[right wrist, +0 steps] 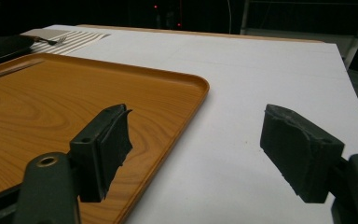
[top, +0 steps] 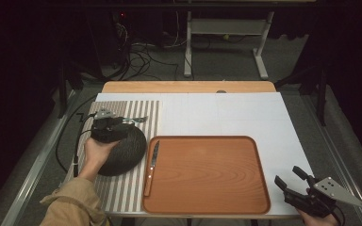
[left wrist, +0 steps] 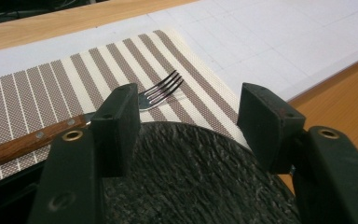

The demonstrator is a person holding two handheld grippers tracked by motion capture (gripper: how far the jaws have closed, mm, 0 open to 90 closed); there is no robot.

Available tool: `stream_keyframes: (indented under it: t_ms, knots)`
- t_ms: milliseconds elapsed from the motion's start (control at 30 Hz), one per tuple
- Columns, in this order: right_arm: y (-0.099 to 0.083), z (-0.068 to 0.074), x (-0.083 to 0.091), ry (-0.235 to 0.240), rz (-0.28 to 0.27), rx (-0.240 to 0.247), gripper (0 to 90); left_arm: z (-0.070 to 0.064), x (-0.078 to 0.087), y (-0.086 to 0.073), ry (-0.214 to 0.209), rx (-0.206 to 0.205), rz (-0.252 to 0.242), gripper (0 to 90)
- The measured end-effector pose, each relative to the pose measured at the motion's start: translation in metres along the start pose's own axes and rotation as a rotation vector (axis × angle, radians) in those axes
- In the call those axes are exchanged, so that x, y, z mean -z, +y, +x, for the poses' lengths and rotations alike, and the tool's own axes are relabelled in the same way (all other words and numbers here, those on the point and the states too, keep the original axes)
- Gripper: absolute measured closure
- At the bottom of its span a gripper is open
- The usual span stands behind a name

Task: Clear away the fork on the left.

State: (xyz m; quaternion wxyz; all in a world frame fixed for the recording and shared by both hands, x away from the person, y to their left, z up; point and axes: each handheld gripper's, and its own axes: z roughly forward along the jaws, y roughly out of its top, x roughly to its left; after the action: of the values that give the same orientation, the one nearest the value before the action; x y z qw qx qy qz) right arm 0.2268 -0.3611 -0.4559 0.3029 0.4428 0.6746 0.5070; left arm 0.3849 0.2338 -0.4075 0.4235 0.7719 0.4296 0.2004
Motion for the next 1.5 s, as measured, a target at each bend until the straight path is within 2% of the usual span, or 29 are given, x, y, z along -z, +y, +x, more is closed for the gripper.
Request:
stream_keyframes:
  t_ms: [400,933,1200,1267,1400,1500]
  knots:
    - [0.0,0.002,-0.001,-0.001,0.005,0.005,24.5,0.012,-0.01,0.002,0.008,0.048,0.038,36.6]
    - [0.001,0.003,-0.001,0.002,0.008,0.008,24.6,0.032,-0.019,0.003,0.038,0.074,0.098,36.6]
    - [0.001,0.003,-0.001,0.0,0.009,0.008,24.5,0.04,-0.021,0.009,0.06,0.063,0.107,36.6]
    - [0.0,0.003,-0.001,-0.001,0.01,0.007,24.6,0.043,-0.022,0.012,0.063,0.06,0.139,36.7]
    - [0.0,0.003,-0.001,-0.002,0.014,0.006,24.5,0.048,-0.023,0.017,0.074,0.045,0.143,36.6]
    - [0.0,0.003,-0.002,-0.004,0.015,0.005,24.5,0.052,-0.026,0.02,0.08,0.04,0.174,36.6]
